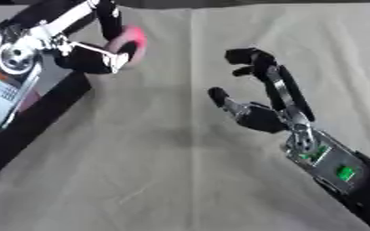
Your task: Pick up the objects with one hand, pass them to the other hand, and then place them into the box on the other side of the table.
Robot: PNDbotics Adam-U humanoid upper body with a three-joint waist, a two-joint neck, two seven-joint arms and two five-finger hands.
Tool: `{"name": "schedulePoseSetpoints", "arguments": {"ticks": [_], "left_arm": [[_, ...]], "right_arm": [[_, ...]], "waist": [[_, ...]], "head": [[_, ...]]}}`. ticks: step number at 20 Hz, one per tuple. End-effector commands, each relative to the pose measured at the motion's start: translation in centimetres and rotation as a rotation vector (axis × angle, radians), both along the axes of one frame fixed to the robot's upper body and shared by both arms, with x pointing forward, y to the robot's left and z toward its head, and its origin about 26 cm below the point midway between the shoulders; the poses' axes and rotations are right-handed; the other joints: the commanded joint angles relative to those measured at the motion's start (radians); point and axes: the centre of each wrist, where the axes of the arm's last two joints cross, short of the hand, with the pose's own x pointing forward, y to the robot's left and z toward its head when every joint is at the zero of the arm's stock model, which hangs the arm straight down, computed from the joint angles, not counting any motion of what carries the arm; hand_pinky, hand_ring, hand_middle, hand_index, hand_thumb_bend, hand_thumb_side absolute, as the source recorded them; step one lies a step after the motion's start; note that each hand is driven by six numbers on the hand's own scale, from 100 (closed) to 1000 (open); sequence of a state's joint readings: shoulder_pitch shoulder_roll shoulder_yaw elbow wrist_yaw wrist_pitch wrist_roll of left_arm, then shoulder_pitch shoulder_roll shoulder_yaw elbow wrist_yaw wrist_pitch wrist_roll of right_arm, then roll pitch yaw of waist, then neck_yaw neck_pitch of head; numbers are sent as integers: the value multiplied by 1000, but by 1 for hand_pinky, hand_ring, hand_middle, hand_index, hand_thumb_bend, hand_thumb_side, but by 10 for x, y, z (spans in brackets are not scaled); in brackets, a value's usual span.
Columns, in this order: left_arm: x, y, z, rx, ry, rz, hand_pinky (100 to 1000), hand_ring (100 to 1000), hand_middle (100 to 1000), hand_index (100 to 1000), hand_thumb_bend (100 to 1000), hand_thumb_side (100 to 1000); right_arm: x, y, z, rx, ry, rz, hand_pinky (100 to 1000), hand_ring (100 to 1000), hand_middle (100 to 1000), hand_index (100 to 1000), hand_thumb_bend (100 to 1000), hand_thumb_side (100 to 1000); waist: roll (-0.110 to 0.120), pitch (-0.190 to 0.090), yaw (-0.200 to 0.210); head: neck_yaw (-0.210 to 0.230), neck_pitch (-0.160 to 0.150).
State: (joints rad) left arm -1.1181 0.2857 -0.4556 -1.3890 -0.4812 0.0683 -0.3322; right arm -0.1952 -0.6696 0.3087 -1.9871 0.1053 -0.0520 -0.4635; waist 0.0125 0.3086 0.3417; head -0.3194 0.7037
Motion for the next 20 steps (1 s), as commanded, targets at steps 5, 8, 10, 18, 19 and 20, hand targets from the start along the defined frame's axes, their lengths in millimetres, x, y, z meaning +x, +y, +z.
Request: {"name": "schedulePoseSetpoints", "arguments": {"ticks": [5, 8, 10, 18, 19, 20], "left_arm": [[7, 49, 23, -113, -10, 125, 853, 497, 419, 369, 110, 100], [13, 69, 24, -149, 5, 189, 857, 495, 419, 368, 100, 100], [17, 81, 24, -170, 17, 230, 862, 494, 418, 367, 100, 100], [24, 124, 25, -221, 24, 350, 866, 493, 419, 367, 100, 100], [25, 128, 24, -225, 28, 365, 868, 493, 420, 366, 100, 100], [26, 133, 22, -226, 34, 381, 872, 493, 420, 366, 100, 100]], "right_arm": [[-1, -4, 6, -16, -27, -15, 700, 786, 724, 793, 505, 493], [-1, -3, 5, -22, -26, -11, 701, 786, 724, 794, 507, 492], [-1, -3, 5, -22, -25, -12, 701, 785, 724, 794, 508, 491], [-2, -2, 3, -13, -26, -23, 700, 784, 723, 794, 510, 492], [-2, -2, 3, -12, -26, -25, 700, 784, 723, 794, 510, 492], [-2, -2, 3, -11, -26, -26, 699, 783, 723, 794, 511, 492]], "waist": [[15, -41, 2], [14, -40, 3], [13, -39, 4], [8, -37, 3], [7, -36, 3], [5, -36, 3]], "head": [[17, 12], [17, 14], [21, 14], [75, -2], [83, -4], [92, -7]]}}
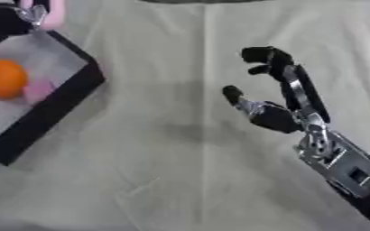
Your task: Pick up the objects with one hand, pass them to the other hand, and then place them into the box on the other side of the table.
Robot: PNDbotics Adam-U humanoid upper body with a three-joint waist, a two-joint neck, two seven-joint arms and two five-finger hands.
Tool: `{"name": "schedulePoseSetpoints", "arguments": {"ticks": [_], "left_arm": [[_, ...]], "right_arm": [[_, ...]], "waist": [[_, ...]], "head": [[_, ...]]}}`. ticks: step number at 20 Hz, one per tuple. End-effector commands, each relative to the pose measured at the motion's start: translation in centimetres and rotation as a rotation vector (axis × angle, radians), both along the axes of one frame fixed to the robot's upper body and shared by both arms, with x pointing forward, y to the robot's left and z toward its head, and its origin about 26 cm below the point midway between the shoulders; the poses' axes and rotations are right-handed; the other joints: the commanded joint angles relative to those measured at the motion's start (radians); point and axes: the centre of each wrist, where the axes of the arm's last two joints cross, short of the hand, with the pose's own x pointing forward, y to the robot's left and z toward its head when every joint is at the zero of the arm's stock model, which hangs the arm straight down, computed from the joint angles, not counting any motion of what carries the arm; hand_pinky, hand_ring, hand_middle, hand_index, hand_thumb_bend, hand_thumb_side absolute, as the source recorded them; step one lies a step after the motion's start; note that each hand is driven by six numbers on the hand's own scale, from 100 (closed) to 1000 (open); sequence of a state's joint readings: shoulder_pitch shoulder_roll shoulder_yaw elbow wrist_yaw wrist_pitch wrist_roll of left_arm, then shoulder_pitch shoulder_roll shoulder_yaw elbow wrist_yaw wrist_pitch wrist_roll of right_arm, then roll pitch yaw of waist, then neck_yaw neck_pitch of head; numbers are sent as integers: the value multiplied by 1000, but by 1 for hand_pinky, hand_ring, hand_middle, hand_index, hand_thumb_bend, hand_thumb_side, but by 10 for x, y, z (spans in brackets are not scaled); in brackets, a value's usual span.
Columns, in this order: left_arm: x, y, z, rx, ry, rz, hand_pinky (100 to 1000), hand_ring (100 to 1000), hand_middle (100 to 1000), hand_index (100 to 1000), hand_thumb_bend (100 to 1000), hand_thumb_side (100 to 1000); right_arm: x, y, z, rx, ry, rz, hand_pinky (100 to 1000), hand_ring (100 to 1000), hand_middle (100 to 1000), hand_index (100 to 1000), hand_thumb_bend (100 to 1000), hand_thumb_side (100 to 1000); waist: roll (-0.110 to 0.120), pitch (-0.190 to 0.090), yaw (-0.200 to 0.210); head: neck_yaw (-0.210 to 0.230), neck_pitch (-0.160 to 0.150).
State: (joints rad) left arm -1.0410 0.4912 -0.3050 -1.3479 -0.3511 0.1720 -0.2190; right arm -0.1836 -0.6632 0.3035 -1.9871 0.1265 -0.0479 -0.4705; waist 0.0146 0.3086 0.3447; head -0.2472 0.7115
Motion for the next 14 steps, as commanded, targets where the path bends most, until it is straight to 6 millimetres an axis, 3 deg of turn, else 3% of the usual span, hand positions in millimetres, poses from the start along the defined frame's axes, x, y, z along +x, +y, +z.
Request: {"name": "schedulePoseSetpoints", "arguments": {"ticks": [1, 11, 14], "left_arm": [[0, 24, 12, -14, -24, 62, 873, 493, 420, 366, 100, 100], [16, 57, -10, -36, 78, 166, 910, 506, 438, 390, 100, 100], [20, 63, -17, -37, 105, 184, 932, 524, 466, 442, 100, 100]], "right_arm": [[-1, 0, 5, -4, -23, -7, 699, 783, 723, 794, 511, 492], [-1, 4, 3, 9, -25, -16, 698, 781, 721, 792, 516, 493], [-1, 4, 3, 10, -25, -19, 697, 780, 720, 792, 518, 494]], "waist": [[2, -35, -1], [-16, -30, -11], [-18, -28, -14]], "head": [[26, -18], [82, -36], [94, -36]]}}
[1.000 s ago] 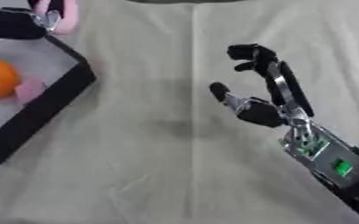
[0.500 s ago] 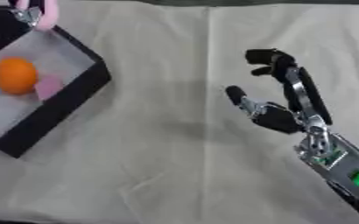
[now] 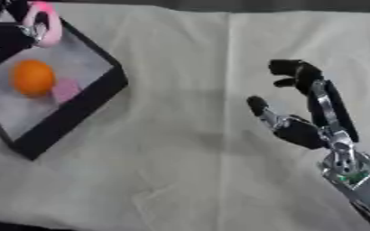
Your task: Pick up the objects with one hand, pass them to the other hand, and then place them into the box on the other side of the table.
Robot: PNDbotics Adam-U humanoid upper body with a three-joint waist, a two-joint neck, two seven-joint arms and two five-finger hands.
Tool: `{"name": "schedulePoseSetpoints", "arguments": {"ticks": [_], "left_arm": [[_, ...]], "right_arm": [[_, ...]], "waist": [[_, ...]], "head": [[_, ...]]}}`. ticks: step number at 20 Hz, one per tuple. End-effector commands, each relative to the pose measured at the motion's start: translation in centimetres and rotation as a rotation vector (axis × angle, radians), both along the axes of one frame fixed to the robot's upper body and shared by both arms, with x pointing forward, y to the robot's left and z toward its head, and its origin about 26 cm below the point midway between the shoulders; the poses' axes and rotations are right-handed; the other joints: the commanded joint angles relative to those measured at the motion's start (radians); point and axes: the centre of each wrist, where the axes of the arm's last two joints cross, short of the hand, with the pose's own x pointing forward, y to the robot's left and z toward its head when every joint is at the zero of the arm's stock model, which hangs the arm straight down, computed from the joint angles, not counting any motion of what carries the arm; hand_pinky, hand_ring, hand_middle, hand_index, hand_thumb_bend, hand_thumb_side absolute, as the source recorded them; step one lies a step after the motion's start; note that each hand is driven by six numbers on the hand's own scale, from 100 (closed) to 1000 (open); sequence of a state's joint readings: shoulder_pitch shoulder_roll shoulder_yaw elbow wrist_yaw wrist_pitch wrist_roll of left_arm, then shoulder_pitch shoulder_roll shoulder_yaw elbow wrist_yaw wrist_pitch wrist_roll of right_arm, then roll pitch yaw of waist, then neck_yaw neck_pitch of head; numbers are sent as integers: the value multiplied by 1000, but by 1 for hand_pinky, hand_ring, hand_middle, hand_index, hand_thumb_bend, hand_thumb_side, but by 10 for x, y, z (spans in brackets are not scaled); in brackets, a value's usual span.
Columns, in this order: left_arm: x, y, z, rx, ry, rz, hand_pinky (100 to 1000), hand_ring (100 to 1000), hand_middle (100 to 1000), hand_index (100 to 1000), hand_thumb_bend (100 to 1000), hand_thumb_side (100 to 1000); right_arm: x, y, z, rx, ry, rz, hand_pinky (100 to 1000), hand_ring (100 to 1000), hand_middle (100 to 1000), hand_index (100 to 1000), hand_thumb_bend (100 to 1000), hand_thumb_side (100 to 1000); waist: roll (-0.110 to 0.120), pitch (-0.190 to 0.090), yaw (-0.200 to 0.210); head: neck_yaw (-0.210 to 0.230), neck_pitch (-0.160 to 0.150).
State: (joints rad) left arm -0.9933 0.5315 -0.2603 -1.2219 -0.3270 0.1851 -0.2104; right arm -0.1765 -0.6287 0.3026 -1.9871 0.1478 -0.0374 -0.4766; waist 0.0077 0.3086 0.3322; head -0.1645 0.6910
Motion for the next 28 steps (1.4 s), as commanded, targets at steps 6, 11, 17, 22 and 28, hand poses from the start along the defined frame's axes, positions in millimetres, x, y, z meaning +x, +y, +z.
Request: {"name": "schedulePoseSetpoints", "arguments": {"ticks": [6, 11, 17, 22, 28], "left_arm": [[6, 27, 2, 54, 5, 71, 1000, 687, 651, 719, 215, 246], [10, 37, -4, 70, -31, 124, 1000, 741, 735, 838, 473, 829], [9, 43, -4, 26, -75, 136, 1000, 734, 733, 837, 400, 849], [0, 50, 7, -40, -116, 149, 1000, 706, 731, 804, 128, 838], [-34, 65, 30, -271, -204, 33, 1000, 692, 753, 766, 100, 848]], "right_arm": [[0, 1, 6, -3, -20, -9, 696, 779, 718, 791, 521, 497], [0, 0, 7, -1, -29, -10, 696, 779, 718, 791, 522, 495], [0, -3, 6, 9, -32, -29, 696, 778, 710, 791, 524, 492], [-2, -6, 3, 21, -30, -47, 694, 777, 709, 789, 473, 429], [-5, -20, 0, 123, -52, -110, 695, 776, 707, 789, 371, 321]], "waist": [[-15, -24, -9], [-15, -23, -10], [-14, -28, -16], [-10, -39, -27], [-9, -62, -56]], "head": [[8, -9], [0, -4], [-4, 1], [-34, 22], [-84, 50]]}}
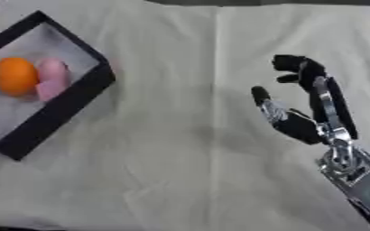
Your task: Pick up the objects with one hand, pass them to the other hand, and then place them into the box on the other side of the table.
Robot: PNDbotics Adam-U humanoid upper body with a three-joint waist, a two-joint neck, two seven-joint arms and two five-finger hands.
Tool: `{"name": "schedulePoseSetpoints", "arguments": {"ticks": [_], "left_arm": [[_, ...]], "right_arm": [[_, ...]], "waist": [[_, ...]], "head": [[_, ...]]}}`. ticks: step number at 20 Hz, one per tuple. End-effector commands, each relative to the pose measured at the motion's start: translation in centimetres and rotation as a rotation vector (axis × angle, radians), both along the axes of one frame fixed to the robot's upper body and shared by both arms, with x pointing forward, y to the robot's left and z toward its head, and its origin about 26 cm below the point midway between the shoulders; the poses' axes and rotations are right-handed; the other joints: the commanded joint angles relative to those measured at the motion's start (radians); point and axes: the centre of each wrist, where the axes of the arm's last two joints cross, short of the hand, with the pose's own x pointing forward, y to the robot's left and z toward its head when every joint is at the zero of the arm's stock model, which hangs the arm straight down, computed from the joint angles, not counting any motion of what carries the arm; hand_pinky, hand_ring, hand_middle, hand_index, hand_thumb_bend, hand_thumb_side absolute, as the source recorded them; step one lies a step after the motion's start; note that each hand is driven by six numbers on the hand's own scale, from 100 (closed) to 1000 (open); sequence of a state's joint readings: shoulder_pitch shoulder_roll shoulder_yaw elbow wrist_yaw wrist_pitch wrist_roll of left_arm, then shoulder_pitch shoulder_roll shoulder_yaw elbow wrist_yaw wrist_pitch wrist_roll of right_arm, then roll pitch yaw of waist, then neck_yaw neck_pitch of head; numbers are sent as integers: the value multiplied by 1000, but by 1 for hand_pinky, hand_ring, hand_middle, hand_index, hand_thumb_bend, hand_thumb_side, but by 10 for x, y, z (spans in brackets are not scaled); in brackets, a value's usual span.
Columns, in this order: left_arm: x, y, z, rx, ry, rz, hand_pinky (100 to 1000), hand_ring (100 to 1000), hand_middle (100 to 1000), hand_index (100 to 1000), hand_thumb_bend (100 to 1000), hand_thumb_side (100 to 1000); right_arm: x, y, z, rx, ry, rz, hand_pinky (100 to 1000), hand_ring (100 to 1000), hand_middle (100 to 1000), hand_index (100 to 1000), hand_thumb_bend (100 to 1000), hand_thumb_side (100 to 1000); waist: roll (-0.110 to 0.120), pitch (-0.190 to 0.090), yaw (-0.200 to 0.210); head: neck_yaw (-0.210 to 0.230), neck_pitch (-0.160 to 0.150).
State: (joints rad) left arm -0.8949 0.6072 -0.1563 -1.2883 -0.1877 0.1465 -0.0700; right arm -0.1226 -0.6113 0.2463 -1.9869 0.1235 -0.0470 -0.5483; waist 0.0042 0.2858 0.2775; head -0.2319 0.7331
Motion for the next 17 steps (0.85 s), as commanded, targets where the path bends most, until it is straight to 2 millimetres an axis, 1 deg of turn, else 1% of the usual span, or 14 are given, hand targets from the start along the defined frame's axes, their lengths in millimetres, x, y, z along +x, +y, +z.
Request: {"name": "schedulePoseSetpoints", "arguments": {"ticks": [1, 2, 3, 4, 5, 7, 8, 9, 10, 11, 14, 15, 16, 17], "left_arm": [[-24, 18, 33, -113, -123, -70, 1000, 686, 748, 768, 128, 853], [-30, 22, 36, -160, -145, -96, 1000, 682, 744, 772, 216, 897], [-35, 27, 37, -206, -162, -111, 1000, 676, 738, 775, 317, 937], [-39, 30, 39, -251, -174, -122, 1000, 674, 736, 779, 399, 968], [-43, 33, 40, -290, -183, -130, 1000, 663, 728, 780, 451, 975], [-50, 39, 43, -372, -209, -140, 1000, 660, 722, 779, 367, 911], [-54, 41, 44, -401, -219, -141, 1000, 659, 721, 779, 335, 895], [-56, 43, 43, -427, -226, -141, 1000, 658, 720, 812, 277, 884], [-58, 44, 40, -456, -228, -142, 1000, 658, 720, 818, 273, 882], [-60, 45, 36, -492, -227, -145, 1000, 658, 716, 831, 252, 867], [-66, 47, 22, -595, -220, -160, 1000, 663, 723, 831, 235, 852], [-67, 47, 18, -618, -213, -162, 1000, 672, 738, 831, 224, 849], [-69, 48, 13, -636, -206, -164, 1000, 672, 738, 831, 224, 849], [-70, 48, 8, -651, -200, -164, 1000, 678, 748, 826, 214, 842]], "right_arm": [[-2, -11, 6, 42, -50, -33, 695, 775, 702, 752, 372, 299], [-3, -15, 6, 43, -61, -50, 695, 774, 692, 741, 454, 205], [-4, -20, 4, 36, -66, -66, 694, 772, 683, 734, 530, 131], [-6, -24, 3, 23, -68, -84, 691, 766, 674, 727, 556, 108], [-7, -27, 1, 16, -69, -105, 683, 751, 657, 713, 603, 100], [-11, -33, -3, 53, -69, -172, 670, 736, 646, 706, 615, 100], [-12, -36, -5, 77, -72, -202, 670, 737, 648, 708, 616, 100], [-14, -39, -7, 98, -77, -224, 682, 763, 667, 723, 603, 100], [-16, -43, -9, 118, -82, -239, 685, 770, 672, 727, 598, 100], [-19, -46, -12, 140, -84, -248, 699, 800, 706, 749, 593, 100], [-28, -56, -22, 214, -62, -258, 703, 821, 740, 774, 576, 100], [-32, -59, -26, 236, -49, -258, 703, 833, 758, 795, 525, 100], [-35, -61, -29, 260, -35, -258, 703, 833, 758, 795, 525, 100], [-38, -64, -32, 284, -24, -261, 704, 850, 785, 824, 378, 262]], "waist": [[-6, -45, -9], [-7, -51, -15], [-8, -57, -22], [-10, -63, -29], [-11, -67, -34], [-15, -78, -44], [-16, -82, -49], [-18, -86, -53], [-19, -91, -58], [-22, -94, -62], [-29, -102, -74], [-30, -103, -77], [-31, -105, -80], [-32, -106, -82]], "head": [[-21, 12], [-24, 16], [-28, 21], [-33, 26], [-37, 30], [-43, 35], [-43, 36], [-42, 36], [-39, 37], [-36, 37], [-28, 37], [-25, 37], [-22, 37], [-19, 37]]}}
